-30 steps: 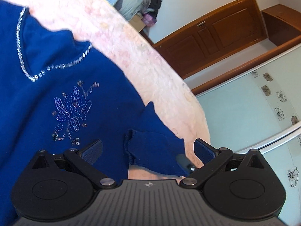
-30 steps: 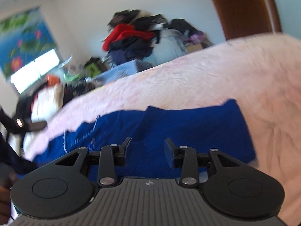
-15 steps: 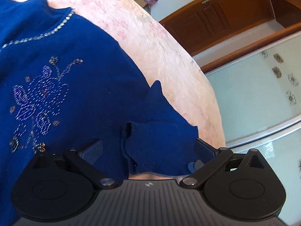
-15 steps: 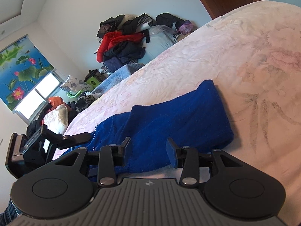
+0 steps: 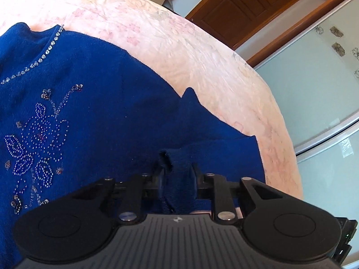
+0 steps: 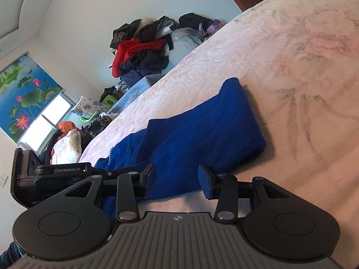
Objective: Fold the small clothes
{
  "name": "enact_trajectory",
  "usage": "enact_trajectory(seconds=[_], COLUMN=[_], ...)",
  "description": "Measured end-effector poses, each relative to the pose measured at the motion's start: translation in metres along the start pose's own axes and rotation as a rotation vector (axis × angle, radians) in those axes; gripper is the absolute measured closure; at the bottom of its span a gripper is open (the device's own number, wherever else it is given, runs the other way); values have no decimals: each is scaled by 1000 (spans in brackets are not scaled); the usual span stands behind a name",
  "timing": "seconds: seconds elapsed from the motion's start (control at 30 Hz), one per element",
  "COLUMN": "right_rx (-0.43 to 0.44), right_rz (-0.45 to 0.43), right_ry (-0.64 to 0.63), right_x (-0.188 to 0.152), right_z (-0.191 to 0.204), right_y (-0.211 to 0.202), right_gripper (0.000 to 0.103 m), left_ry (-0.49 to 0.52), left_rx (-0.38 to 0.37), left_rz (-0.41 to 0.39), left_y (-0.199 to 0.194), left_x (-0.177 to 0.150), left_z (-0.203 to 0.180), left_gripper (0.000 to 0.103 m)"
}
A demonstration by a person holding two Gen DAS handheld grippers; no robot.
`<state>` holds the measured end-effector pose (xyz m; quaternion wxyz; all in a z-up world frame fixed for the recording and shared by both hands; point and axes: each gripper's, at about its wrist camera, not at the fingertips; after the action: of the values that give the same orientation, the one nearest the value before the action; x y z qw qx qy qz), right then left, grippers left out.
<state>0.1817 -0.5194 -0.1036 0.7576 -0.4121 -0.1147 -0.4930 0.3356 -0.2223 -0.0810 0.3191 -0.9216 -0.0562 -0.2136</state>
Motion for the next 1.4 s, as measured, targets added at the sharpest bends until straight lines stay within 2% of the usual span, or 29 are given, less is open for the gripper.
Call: enact_trajectory(seconds=[0.07, 0.1, 0.2, 0.37, 0.53, 0.7, 0.8, 0.9, 1.03, 1.23, 1.3, 1.4], right_rx=[8, 13, 34, 70, 116, 89, 81, 66, 19, -79, -78, -74], right_rz=[-4, -7, -23, -53, -71, -38, -4, 40, 112, 197, 191, 203], right_ry=[9, 16, 40, 83, 136, 78, 56, 26, -39, -158, -188, -219], right_x=[0, 1, 3, 12, 21, 27, 30, 35, 34, 29, 29, 28], right_z=[0, -1, -3, -5, -2, 15, 27, 41, 63, 97, 108, 122], right_y=[-2, -3, -9, -22, -31, -19, -3, 17, 51, 100, 110, 120], right_gripper=[58, 58, 58, 46, 40, 39, 39, 39, 39, 38, 31, 32], left_ry=[4, 3, 41, 105, 130, 92, 4, -80, -147, -137, -135, -146], left_rx=[1, -4, -17, -52, -74, 12, 91, 158, 189, 174, 172, 185], left_rz=[-1, -6, -35, -81, -163, -295, -365, -403, -403, -402, -396, -387], left_y=[-1, -3, -11, -41, -103, -185, -231, -260, -272, -280, -279, -277], left_x=[0, 1, 6, 22, 38, 50, 50, 43, 36, 37, 37, 36], left_z=[-1, -2, -13, -31, -29, 12, 55, 96, 130, 136, 138, 147], left_gripper=[97, 99, 99, 99, 99, 99, 99, 99, 99, 99, 99, 99])
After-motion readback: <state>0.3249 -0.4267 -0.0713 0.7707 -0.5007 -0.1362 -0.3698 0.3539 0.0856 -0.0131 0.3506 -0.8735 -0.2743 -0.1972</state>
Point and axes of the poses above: each gripper's, at about its wrist camera, not at the fingertips, and y roughly the way its jaws point, z to its left, x to its top, and after that the axes turned 11 degrees about -x, right-handed
